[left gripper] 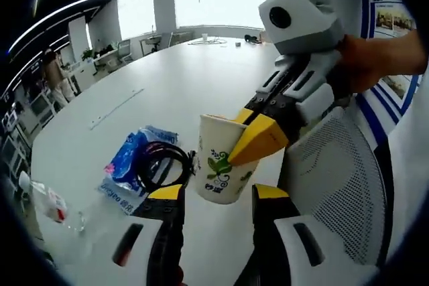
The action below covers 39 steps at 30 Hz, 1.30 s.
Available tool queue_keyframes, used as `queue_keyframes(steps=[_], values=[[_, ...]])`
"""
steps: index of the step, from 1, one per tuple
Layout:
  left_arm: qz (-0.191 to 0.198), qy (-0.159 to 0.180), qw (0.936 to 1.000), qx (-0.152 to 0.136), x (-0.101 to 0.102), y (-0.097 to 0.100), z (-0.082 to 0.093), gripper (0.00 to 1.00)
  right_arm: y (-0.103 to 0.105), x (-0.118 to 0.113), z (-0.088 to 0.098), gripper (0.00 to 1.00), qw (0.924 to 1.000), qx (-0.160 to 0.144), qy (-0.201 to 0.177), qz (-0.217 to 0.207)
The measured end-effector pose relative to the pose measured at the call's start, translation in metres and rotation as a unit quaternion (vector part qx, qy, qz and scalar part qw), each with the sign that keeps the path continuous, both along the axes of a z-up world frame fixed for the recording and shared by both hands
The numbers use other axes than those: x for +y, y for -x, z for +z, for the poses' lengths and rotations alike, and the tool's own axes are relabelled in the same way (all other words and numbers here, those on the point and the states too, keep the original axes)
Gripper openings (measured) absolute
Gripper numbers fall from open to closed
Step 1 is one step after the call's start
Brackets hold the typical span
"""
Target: Arrange the tabletop items into an orderly group along one side of the table until the central work area is clear of visible clutter.
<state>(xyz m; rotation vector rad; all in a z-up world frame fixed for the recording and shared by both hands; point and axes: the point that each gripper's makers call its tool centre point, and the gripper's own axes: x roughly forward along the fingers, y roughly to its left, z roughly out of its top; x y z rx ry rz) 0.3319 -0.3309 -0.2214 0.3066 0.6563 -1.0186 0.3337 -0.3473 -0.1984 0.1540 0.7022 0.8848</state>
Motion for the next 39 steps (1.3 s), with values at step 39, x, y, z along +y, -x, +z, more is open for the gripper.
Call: queue_keyframes(steps=[39], values=[[0.211,0.056,0.9752,0.034,0.098,-0.027,-0.014,0.43,-0.042,0.026,-0.007,0.0,0.9983,0.005,0.029,0.051]])
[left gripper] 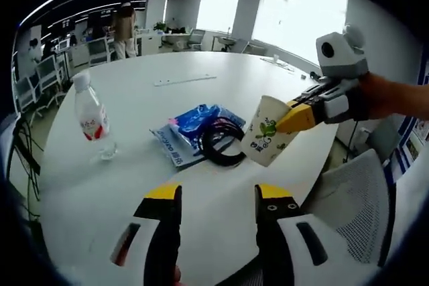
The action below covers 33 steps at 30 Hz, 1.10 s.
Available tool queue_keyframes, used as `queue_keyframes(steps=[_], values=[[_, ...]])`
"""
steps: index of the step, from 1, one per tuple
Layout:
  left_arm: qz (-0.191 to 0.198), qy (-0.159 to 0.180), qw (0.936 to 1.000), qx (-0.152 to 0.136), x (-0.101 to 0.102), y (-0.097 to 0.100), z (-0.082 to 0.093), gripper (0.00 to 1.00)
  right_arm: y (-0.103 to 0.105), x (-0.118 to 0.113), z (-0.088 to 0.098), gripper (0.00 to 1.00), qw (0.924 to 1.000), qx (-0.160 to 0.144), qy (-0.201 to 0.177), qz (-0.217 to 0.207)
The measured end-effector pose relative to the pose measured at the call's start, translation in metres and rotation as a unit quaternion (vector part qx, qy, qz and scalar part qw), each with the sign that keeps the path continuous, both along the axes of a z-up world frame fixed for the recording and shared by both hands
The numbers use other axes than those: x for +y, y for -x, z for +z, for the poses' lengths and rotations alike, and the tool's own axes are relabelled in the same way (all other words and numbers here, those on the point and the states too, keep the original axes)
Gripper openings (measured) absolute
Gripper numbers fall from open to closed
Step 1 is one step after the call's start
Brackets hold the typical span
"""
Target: Arrange the tabletop items into an orderly group along one side of the table until the central work area is clear of visible clutter.
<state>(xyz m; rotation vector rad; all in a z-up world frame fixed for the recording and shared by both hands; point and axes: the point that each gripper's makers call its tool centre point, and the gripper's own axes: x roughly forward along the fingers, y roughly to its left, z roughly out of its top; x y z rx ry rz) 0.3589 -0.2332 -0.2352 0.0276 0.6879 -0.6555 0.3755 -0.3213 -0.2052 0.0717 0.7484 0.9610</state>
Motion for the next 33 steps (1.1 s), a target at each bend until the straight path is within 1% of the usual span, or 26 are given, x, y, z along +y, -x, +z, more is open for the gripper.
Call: queue_keyframes(steps=[15,27,33], values=[[0.035,0.005,0.9994,-0.001,0.022,-0.005,0.001,0.44,-0.016,0.009,-0.003,0.0,0.9998,0.003,0.009,0.017],[0.044,0.008,0.999,0.001,0.03,-0.007,-0.001,0.44,-0.036,0.026,0.0,0.0,0.9994,-0.002,0.012,0.032],[0.051,0.01,0.9986,0.001,0.036,-0.009,-0.001,0.44,-0.051,0.031,-0.001,0.0,0.9993,-0.004,0.013,0.034]])
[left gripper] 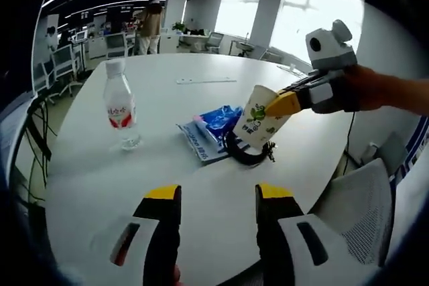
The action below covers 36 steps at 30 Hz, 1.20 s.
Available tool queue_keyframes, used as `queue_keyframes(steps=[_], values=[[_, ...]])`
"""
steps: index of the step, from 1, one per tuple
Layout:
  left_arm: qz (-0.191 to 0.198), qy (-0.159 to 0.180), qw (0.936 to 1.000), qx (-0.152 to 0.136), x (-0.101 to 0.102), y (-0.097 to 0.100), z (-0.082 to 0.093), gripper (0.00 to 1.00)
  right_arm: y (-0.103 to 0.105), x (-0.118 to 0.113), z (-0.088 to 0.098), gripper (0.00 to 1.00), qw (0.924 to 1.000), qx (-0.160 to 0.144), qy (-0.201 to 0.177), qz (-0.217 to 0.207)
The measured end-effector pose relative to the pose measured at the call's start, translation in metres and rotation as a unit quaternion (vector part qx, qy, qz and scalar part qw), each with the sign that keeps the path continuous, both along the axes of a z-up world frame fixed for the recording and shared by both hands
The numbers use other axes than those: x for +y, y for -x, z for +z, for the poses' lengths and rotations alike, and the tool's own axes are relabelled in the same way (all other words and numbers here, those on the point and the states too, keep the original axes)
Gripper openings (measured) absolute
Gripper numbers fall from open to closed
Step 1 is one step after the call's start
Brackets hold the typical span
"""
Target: Arrange the tabletop items into an orderly group along one side of the table until the central work area is clear of visible clutter.
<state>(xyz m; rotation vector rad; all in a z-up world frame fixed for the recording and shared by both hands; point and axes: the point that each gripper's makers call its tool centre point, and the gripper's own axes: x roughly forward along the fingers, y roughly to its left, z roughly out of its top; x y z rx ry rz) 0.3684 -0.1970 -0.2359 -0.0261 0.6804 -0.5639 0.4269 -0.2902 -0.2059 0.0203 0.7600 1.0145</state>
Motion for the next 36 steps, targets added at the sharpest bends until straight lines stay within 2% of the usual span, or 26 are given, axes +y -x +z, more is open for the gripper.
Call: queue_keyframes(steps=[10,20,36], values=[[0.007,0.006,1.0,0.001,0.005,-0.001,0.001,0.44,-0.023,0.014,0.002,0.0,0.9999,-0.006,0.005,0.013],[-0.003,-0.001,1.0,-0.001,0.001,0.002,0.002,0.45,-0.041,0.031,-0.01,0.0,0.9995,-0.002,0.013,0.028],[-0.015,-0.003,0.9999,0.005,-0.007,0.02,0.003,0.44,-0.068,0.055,-0.023,0.0,0.9992,0.001,0.013,0.038]])
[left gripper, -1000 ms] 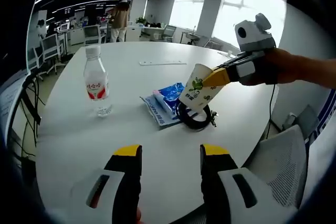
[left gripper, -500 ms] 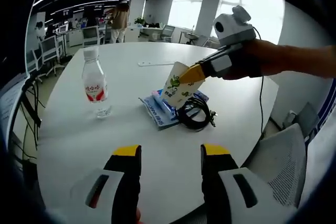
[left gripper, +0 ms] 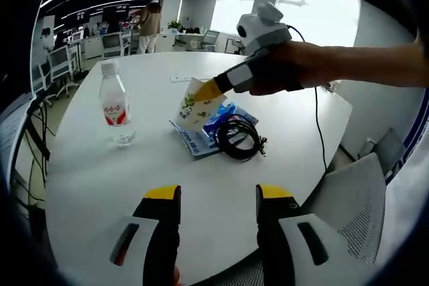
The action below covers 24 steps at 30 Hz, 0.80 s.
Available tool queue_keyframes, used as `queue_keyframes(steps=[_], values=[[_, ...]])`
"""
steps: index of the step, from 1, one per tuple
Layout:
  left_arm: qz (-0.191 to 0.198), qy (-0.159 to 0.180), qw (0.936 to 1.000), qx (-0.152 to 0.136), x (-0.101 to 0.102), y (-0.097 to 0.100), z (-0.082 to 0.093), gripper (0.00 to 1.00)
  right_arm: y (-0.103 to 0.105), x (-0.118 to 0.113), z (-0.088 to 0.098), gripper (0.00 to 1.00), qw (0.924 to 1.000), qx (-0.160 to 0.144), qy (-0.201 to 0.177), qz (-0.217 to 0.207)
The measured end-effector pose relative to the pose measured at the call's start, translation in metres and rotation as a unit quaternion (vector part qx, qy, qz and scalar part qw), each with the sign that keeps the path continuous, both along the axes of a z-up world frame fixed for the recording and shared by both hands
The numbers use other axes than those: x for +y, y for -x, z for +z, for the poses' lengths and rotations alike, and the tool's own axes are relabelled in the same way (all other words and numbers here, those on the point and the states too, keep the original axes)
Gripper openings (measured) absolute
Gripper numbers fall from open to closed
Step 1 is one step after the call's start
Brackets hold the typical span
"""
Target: Arrange the tabletop items into an orderly group along one side of the table until the central work area is clear of visible clutter.
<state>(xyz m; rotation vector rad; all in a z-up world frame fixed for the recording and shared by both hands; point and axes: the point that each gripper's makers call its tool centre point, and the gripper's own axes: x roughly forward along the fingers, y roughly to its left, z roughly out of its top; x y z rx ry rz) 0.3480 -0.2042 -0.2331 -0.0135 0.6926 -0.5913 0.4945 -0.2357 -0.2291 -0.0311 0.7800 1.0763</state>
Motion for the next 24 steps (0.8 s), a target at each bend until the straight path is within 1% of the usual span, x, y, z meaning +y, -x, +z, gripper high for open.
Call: queue_keyframes(steps=[6,11,18,24], values=[[0.004,0.001,1.0,0.003,0.002,0.002,-0.001,0.44,-0.011,0.008,-0.003,0.0,1.0,0.002,-0.003,-0.008],[0.006,0.001,1.0,0.005,0.004,0.003,-0.001,0.44,-0.02,0.02,-0.003,0.0,0.9998,0.004,-0.01,-0.015],[0.011,0.004,0.9999,0.007,0.01,0.003,0.0,0.43,-0.024,0.034,0.0,0.0,0.9998,0.004,-0.014,-0.016],[0.014,0.003,0.9999,0.006,0.013,0.003,0.003,0.43,-0.046,0.042,-0.007,0.0,0.9997,0.005,-0.016,-0.02]])
